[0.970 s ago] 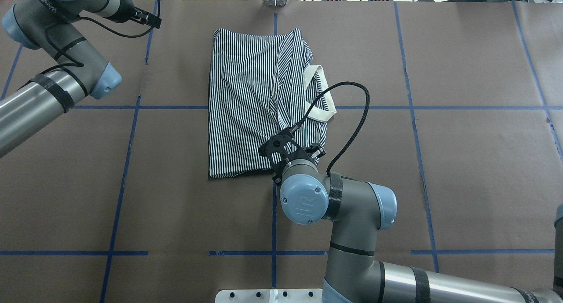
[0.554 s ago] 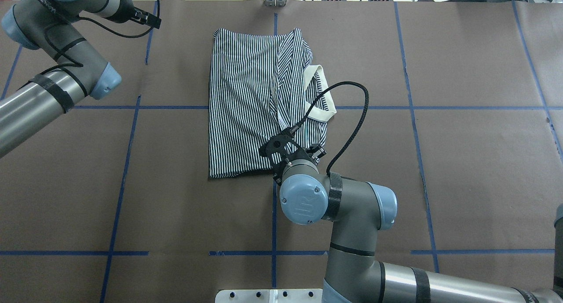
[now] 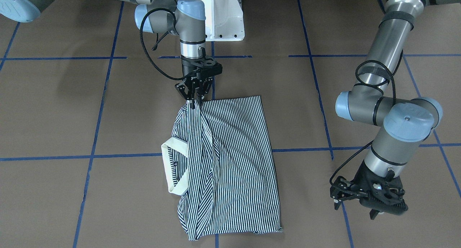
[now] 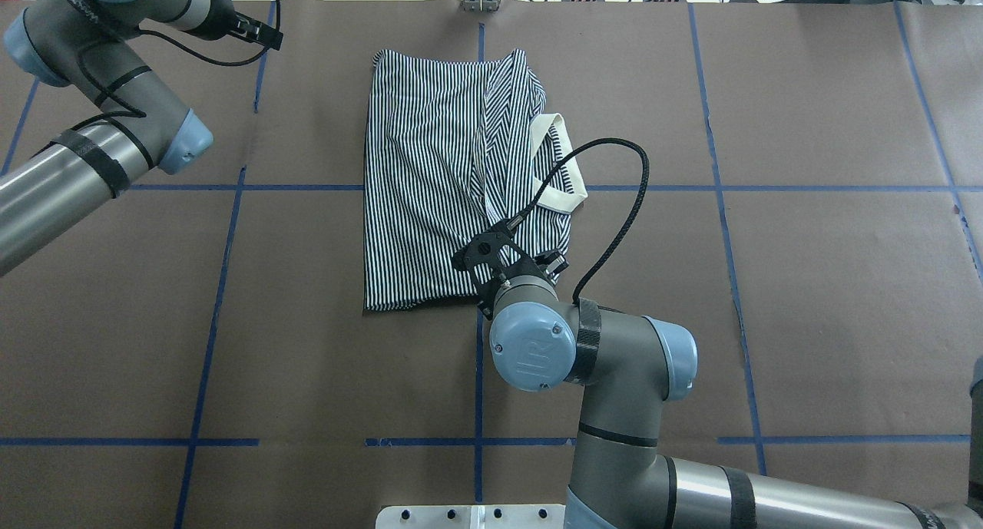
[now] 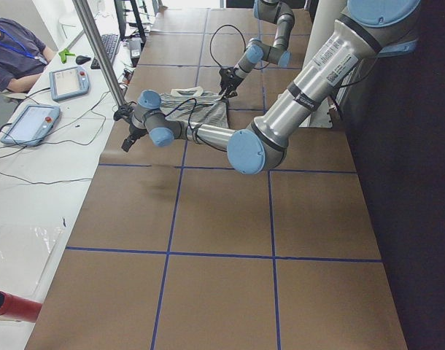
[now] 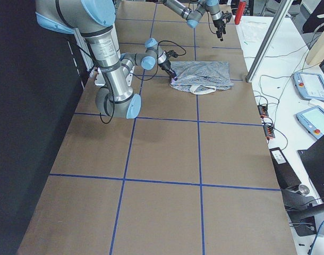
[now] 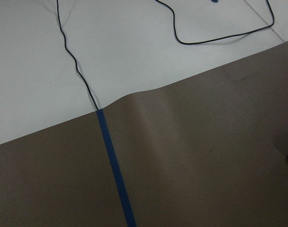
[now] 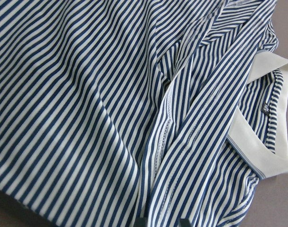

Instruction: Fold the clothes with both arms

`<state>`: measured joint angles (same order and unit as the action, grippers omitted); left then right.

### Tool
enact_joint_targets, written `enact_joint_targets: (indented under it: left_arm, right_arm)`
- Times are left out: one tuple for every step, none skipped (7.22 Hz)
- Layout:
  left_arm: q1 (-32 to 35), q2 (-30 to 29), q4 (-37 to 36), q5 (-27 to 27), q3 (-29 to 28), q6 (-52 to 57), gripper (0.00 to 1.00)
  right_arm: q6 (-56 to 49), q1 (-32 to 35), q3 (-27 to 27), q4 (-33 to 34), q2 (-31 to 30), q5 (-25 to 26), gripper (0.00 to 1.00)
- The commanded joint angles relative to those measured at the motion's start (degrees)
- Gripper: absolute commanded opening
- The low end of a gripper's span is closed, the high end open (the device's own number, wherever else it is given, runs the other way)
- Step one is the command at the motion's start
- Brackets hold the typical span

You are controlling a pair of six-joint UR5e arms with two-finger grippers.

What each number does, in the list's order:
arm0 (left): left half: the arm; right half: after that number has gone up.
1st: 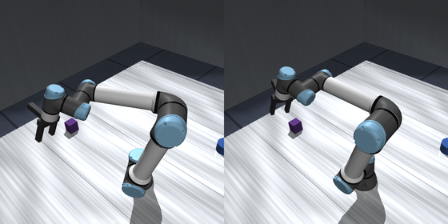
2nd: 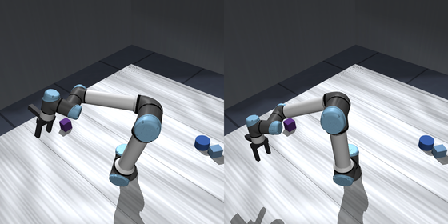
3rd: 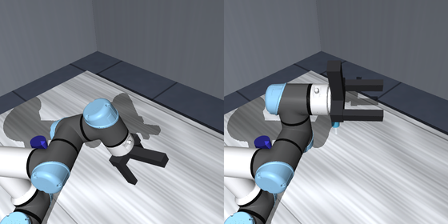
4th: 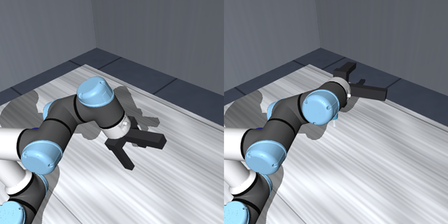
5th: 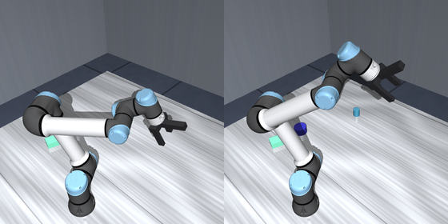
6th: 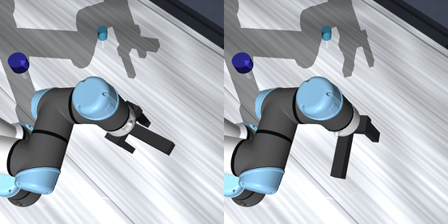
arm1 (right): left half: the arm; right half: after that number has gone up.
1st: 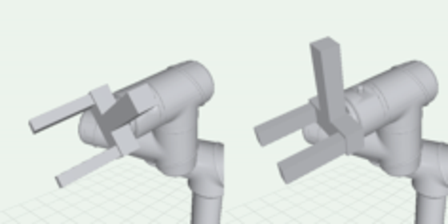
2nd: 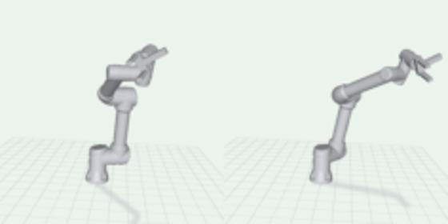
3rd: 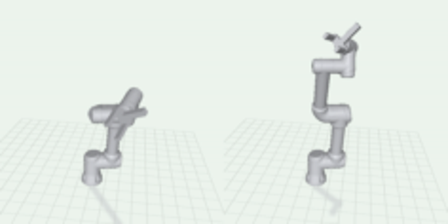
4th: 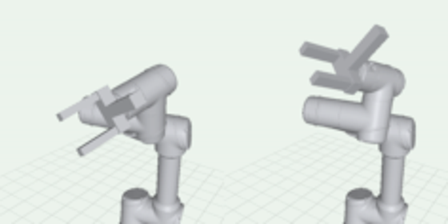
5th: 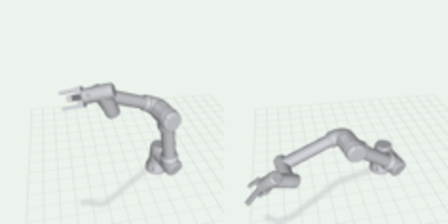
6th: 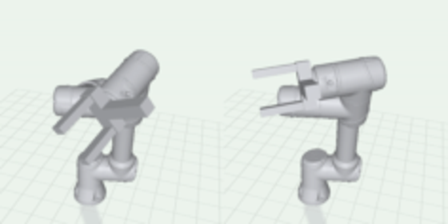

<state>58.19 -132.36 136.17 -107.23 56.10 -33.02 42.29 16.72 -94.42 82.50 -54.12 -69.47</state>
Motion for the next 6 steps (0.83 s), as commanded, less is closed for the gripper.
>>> enact_joint_targets:
  left_arm:
    - [0.0,0.0,0.0,0.0,0.4,-0.4,1.0]
    - [0.0,0.1,0.0,0.0,0.5,-0.4,1.0]
    - [0.0,0.0,0.0,0.0,0.5,-0.4,1.0]
    - [0.0,0.0,0.0,0.0,0.5,-0.4,1.0]
    - [0.0,0.0,0.0,0.0,0.5,-0.4,1.0]
    - [-0.1,0.0,0.0,0.1,0.5,-0.4,1.0]
  right_arm:
    - [0.4,0.1,-0.2,0.0,-0.4,0.1,0.0]
    - [0.8,0.2,-0.2,0.0,-0.4,0.3,0.0]
    - [0.9,0.3,-0.2,0.0,-0.4,0.3,0.0]
    - [0.9,1.0,-1.4,0.0,-0.5,0.3,0.0]
    - [0.9,1.3,-3.6,0.0,-3.2,0.3,0.0]
    - [1.0,1.4,-7.1,-0.1,-7.4,0.3,0.0]
